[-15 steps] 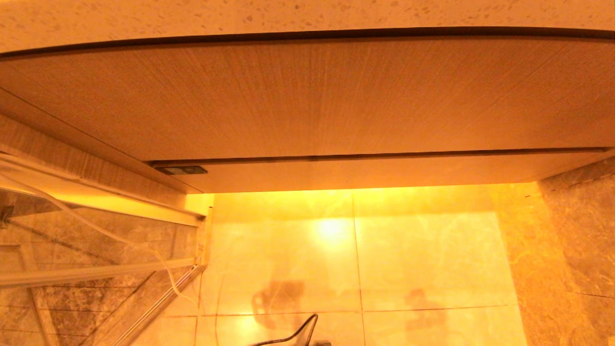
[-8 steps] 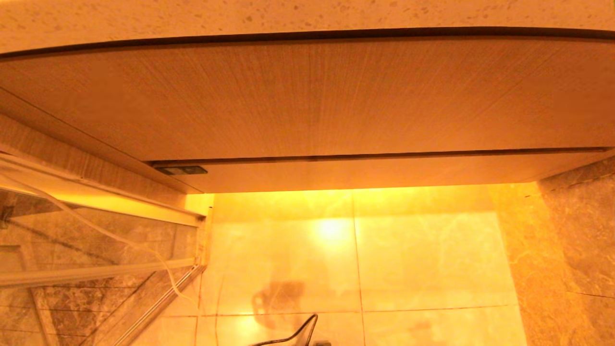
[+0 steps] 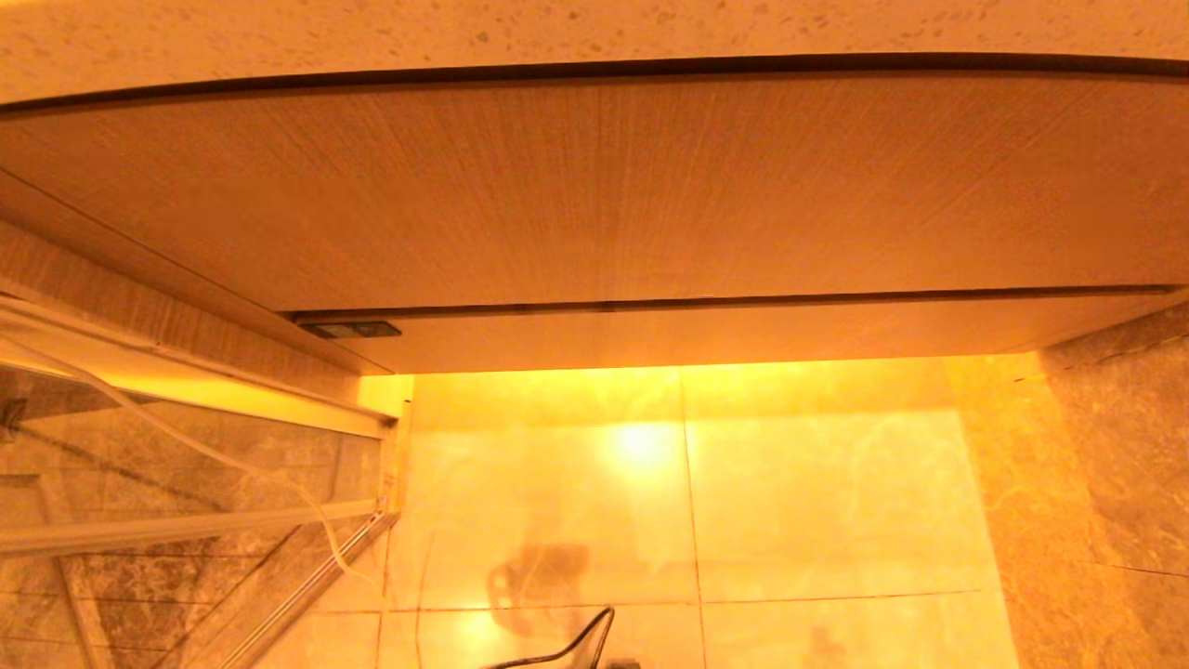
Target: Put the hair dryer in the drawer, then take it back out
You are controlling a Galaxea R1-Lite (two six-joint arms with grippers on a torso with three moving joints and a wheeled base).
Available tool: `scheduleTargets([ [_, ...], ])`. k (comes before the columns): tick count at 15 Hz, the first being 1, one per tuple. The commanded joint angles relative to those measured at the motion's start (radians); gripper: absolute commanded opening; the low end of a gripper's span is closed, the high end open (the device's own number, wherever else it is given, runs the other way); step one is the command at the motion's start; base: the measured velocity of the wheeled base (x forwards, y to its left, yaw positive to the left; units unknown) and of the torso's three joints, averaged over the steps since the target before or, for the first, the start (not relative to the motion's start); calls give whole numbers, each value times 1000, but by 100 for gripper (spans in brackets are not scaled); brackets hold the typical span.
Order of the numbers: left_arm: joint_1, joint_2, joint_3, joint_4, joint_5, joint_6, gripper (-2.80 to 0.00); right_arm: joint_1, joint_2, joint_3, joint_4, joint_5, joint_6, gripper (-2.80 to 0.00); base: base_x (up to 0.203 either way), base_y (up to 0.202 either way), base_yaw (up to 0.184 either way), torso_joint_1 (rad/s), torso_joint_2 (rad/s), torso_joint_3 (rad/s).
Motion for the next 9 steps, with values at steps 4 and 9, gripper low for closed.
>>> scheduleTargets([
  [4,0,0,0,0,0,0,0,-1,-8,8,0,0,4,-280,0,0,0,0,0,0],
  [9,0,0,0,0,0,0,0,0,-7,8,0,0,8,-280,0,0,0,0,0,0],
])
